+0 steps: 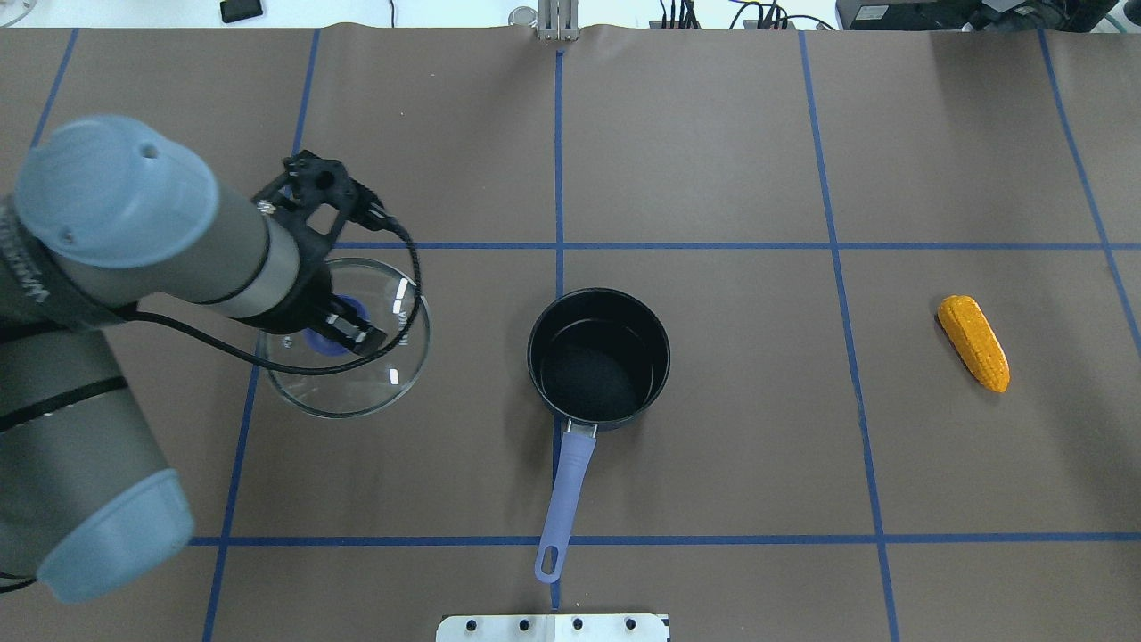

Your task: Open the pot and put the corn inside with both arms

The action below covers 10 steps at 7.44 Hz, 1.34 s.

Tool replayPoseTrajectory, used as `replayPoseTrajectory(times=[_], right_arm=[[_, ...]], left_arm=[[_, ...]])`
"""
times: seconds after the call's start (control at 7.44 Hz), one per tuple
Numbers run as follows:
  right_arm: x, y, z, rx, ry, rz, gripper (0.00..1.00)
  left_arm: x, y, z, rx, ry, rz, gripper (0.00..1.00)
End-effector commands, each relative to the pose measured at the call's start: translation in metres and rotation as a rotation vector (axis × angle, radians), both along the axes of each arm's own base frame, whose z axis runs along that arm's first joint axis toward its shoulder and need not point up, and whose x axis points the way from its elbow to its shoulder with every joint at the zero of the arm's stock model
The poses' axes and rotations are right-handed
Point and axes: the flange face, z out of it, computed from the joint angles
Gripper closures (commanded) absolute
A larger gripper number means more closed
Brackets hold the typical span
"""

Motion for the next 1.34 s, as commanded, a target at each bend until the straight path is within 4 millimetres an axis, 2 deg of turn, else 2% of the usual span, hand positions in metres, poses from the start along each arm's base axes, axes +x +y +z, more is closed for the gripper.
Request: replayPoseTrajectory(times=[0.0,0.13,0.27,0.4,0.67,0.81,0.94,1.08,1.21], right_arm=[[0.0,0.0,0.0,-0.001,0.001,-0.001,0.0],[0.0,0.0,0.0,0.001,0.001,-0.001,0.0],[0.0,0.0,0.0,0.001,0.001,-0.001,0.0],[0.0,0.0,0.0,0.001,0.001,-0.001,0.0],[0.0,-0.001,-0.003,0.007,0.0,0.001,0.0],[0.0,-0.002,-0.003,0.007,0.0,-0.001,0.0],[0.0,-0.002,-0.004,0.009,0.0,-0.001,0.0],[0.0,-0.002,-0.003,0.007,0.001,-0.002,0.0],[0.0,-0.003,-0.002,0.007,0.001,-0.002,0.0]], left_arm=[[-0.08,-0.012,0.108,0.063,0.004,0.096,1.0],[-0.108,-0.014,0.156,0.079,-0.026,0.151,1.0],[-0.132,-0.014,0.195,0.108,-0.041,0.192,1.0],[-0.14,-0.008,0.24,0.124,-0.046,0.226,1.0],[-0.137,-0.012,0.331,0.166,-0.023,0.232,1.0],[-0.134,-0.013,0.359,0.175,-0.005,0.239,1.0],[-0.13,-0.014,0.357,0.157,0.027,0.259,0.97],[-0.127,-0.014,0.358,0.152,0.027,0.261,0.64],[-0.126,-0.015,0.363,0.149,0.021,0.26,0.04]])
